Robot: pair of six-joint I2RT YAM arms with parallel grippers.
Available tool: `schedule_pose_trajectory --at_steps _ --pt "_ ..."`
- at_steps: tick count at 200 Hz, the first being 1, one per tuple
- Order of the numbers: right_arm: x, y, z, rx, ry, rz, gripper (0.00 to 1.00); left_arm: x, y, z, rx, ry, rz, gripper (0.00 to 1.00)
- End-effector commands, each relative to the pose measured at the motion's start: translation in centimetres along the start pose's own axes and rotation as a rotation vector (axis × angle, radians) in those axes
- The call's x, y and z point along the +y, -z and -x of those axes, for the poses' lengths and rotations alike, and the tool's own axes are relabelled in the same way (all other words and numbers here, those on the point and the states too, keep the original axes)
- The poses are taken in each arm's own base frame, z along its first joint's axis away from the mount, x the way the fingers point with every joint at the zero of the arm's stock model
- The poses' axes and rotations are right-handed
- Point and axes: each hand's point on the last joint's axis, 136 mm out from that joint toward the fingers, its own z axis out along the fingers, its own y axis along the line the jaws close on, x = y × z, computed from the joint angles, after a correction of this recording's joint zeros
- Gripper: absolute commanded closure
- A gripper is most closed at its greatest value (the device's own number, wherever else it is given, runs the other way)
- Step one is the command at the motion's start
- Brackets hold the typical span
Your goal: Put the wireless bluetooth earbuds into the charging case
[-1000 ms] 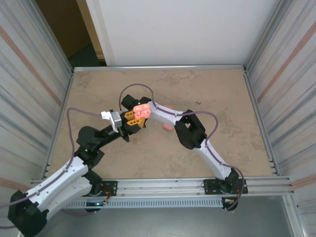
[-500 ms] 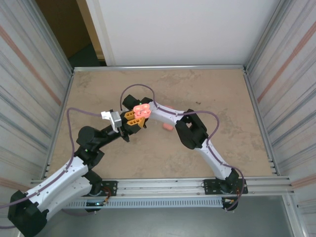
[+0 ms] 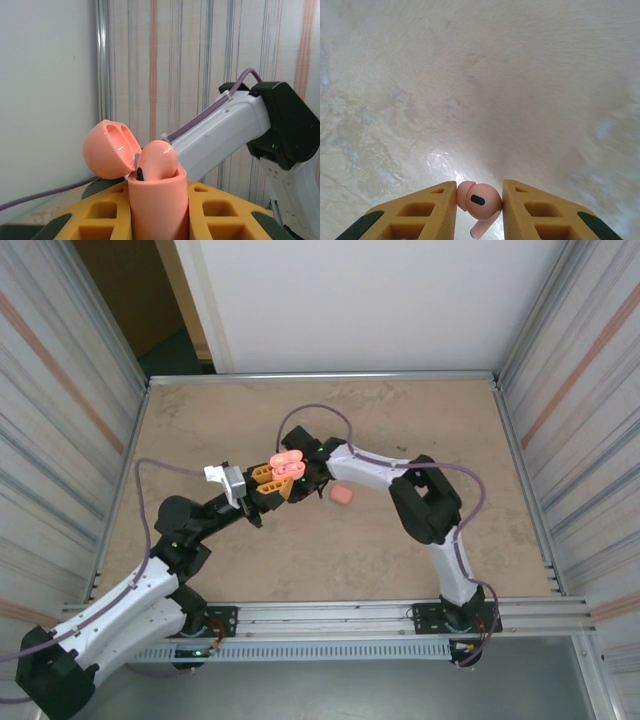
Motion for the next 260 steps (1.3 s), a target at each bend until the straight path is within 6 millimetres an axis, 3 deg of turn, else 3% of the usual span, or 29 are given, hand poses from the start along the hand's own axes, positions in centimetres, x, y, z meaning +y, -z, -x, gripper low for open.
schedule_pose_trajectory --at_steps 1,71,178,224,260 --pt "-0.6 3.7 2.1 -0.151 -0.058 -0.005 0.72 0.0 0.0 0.5 -0.041 -0.008 0.005 1.00" --pt "-4.3 11.6 0.4 -0.343 -0.168 -0.083 0.72 0.9 -1.1 -1.3 -0.026 0.030 0.014 1.00" --pt "-6.2 21.0 -3.2 -0.656 -0.303 0.063 0.73 1.6 -2.2 -3.3 -0.052 0.078 -0.006 1.00" --pt "-6.0 25.9 -4.7 -0.796 -0.305 0.017 0.73 2.1 -2.7 -4.5 -0.042 0.088 -0.003 1.00" --pt "-4.4 30.5 -5.4 -0.923 -0.285 0.029 0.73 2.3 -3.2 -5.4 -0.038 0.103 -0.015 1.00"
